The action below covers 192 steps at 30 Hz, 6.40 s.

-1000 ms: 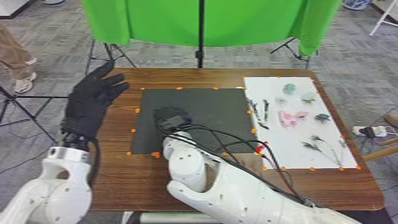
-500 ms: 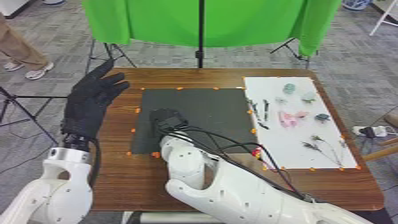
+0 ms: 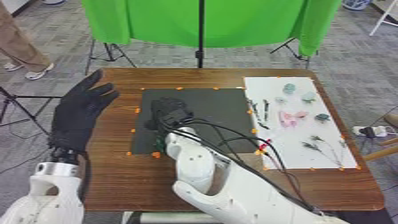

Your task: Arrange flowers

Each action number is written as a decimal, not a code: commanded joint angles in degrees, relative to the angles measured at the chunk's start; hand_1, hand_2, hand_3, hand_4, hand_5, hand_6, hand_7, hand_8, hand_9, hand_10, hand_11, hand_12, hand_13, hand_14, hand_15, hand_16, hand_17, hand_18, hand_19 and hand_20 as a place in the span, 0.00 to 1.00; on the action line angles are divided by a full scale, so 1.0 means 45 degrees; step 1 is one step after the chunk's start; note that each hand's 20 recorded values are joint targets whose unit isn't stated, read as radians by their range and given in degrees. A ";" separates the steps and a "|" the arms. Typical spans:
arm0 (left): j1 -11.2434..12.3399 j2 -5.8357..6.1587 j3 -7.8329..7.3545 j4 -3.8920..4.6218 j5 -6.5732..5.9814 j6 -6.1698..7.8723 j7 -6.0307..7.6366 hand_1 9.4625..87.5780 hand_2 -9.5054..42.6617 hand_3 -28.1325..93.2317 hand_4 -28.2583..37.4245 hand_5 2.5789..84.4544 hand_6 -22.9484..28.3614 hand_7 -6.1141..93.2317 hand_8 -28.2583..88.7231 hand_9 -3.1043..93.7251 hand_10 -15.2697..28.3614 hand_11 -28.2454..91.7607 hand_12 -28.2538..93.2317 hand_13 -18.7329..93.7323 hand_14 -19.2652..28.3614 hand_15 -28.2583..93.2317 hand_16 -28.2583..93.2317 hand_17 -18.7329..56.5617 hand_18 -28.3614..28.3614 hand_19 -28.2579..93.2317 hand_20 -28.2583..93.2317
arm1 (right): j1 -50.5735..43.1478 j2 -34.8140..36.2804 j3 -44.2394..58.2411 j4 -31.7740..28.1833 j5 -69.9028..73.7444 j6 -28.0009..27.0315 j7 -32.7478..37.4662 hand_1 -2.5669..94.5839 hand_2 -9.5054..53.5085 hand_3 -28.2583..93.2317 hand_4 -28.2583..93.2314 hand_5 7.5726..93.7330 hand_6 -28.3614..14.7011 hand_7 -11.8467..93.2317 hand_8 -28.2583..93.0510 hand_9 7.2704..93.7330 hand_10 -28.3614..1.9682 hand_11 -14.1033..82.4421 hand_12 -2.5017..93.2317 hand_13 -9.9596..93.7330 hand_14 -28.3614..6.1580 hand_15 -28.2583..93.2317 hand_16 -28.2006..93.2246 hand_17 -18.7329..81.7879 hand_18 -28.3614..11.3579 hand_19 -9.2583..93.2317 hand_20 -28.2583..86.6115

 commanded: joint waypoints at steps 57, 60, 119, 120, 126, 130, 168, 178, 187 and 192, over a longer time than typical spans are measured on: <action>0.1620 -0.0253 -0.0290 -0.0299 -0.0262 0.0511 0.1054 0.22 0.36 0.84 0.13 0.40 0.61 0.18 0.16 0.38 0.80 0.45 0.33 0.37 0.92 0.62 0.18 0.10 0.85 0.58 0.38 | -0.9079 0.9783 0.9790 -0.3899 0.0755 0.2417 0.4903 0.59 0.00 0.79 0.00 0.96 0.65 0.26 0.27 0.95 0.58 0.52 0.25 0.88 0.56 0.78 0.36 0.62 0.10 1.00 0.62; 0.1807 -0.0188 -0.0433 -0.0367 -0.0334 0.0580 0.1167 0.22 0.36 0.84 0.13 0.40 0.61 0.18 0.16 0.38 0.80 0.45 0.33 0.37 0.92 0.62 0.18 0.10 0.85 0.58 0.38 | -0.8654 0.9602 0.9674 -0.4669 0.0784 0.2508 0.4534 0.59 0.00 0.80 0.00 0.96 0.65 0.26 0.27 0.96 0.57 0.52 0.25 0.89 0.56 0.78 0.36 0.63 0.09 1.00 0.64; 0.1348 -0.0463 -0.0531 -0.0375 0.0085 0.0136 0.0137 0.22 0.36 0.84 0.13 0.40 0.61 0.18 0.16 0.38 0.80 0.45 0.33 0.37 0.92 0.62 0.18 0.10 0.85 0.58 0.38 | 0.0028 0.1595 -0.0244 -0.0926 0.1028 -0.3393 0.2465 0.44 0.16 0.81 0.03 1.00 0.67 0.42 0.10 1.00 0.52 0.66 0.21 0.94 0.48 0.84 0.38 0.71 0.03 1.00 0.80; 0.1327 -0.0487 -0.0502 -0.0351 0.0091 0.0088 0.0121 0.22 0.36 0.84 0.13 0.40 0.61 0.18 0.16 0.38 0.80 0.45 0.33 0.37 0.92 0.62 0.18 0.10 0.85 0.58 0.38 | 0.0067 0.1656 -0.0339 -0.0952 0.1215 -0.3359 0.2597 0.44 0.16 0.81 0.03 1.00 0.67 0.42 0.10 1.00 0.52 0.66 0.21 0.94 0.48 0.84 0.38 0.71 0.03 1.00 0.80; 0.1287 -0.0519 -0.0464 -0.0311 0.0079 0.0035 0.0072 0.22 0.36 0.84 0.13 0.40 0.61 0.18 0.16 0.38 0.80 0.45 0.33 0.37 0.92 0.62 0.18 0.10 0.85 0.58 0.38 | -0.0130 0.1553 -0.0134 -0.1149 0.1556 -0.3308 0.2548 0.41 0.21 0.79 0.02 1.00 0.68 0.39 0.10 1.00 0.51 0.65 0.20 0.95 0.48 0.83 0.39 0.71 0.03 1.00 0.80; 0.1268 -0.0501 -0.0424 -0.0298 0.0085 0.0019 0.0076 0.22 0.36 0.84 0.13 0.40 0.61 0.18 0.16 0.38 0.80 0.45 0.33 0.37 0.92 0.62 0.18 0.10 0.85 0.58 0.38 | -0.0009 0.1644 -0.0246 -0.1167 0.1461 -0.3045 0.2452 0.40 0.23 0.78 0.02 1.00 0.68 0.38 0.09 1.00 0.51 0.64 0.20 0.94 0.48 0.83 0.39 0.71 0.03 1.00 0.79; 0.1913 -0.0663 -0.0447 -0.0468 -0.0117 0.0440 0.0622 0.22 0.36 0.84 0.13 0.40 0.62 0.18 0.17 0.38 0.80 0.45 0.33 0.37 0.92 0.62 0.18 0.10 0.85 0.58 0.38 | 0.0279 0.4320 0.2864 -0.0001 0.4406 -0.1036 0.5681 0.33 0.08 0.81 0.04 0.54 0.29 0.18 0.16 0.66 0.12 0.58 0.20 0.71 0.27 0.86 0.31 0.53 0.00 1.00 0.61; 0.1751 -0.0566 -0.0356 -0.0422 -0.0181 0.0426 0.0666 0.22 0.36 0.84 0.13 0.40 0.61 0.18 0.17 0.38 0.80 0.45 0.33 0.37 0.92 0.62 0.18 0.10 0.85 0.58 0.38 | 0.0647 0.3996 0.2548 0.0821 0.4353 -0.1488 0.5879 0.33 0.05 0.81 0.04 0.56 0.21 0.16 0.16 0.63 0.08 0.62 0.20 0.70 0.27 0.88 0.31 0.54 0.00 1.00 0.64; 0.1812 -0.0677 -0.0347 -0.0420 -0.0071 0.0287 0.0559 0.22 0.36 0.84 0.13 0.40 0.61 0.18 0.17 0.38 0.80 0.45 0.33 0.37 0.92 0.62 0.18 0.10 0.85 0.58 0.38 | 0.0407 0.4437 0.2679 0.0437 0.3964 -0.0925 0.6111 0.34 0.03 0.81 0.04 0.58 0.19 0.16 0.16 0.63 0.08 0.63 0.20 0.71 0.29 0.89 0.31 0.56 0.00 1.00 0.66; 0.1779 -0.0781 -0.0413 -0.0408 -0.0001 0.0199 0.0365 0.22 0.36 0.84 0.13 0.40 0.61 0.18 0.16 0.38 0.80 0.45 0.33 0.37 0.91 0.62 0.18 0.10 0.85 0.58 0.38 | -0.0057 0.4693 0.3047 0.0009 0.3586 -0.0311 0.6176 0.34 0.03 0.81 0.04 0.59 0.19 0.17 0.16 0.63 0.08 0.63 0.20 0.72 0.30 0.90 0.31 0.56 0.00 1.00 0.67</action>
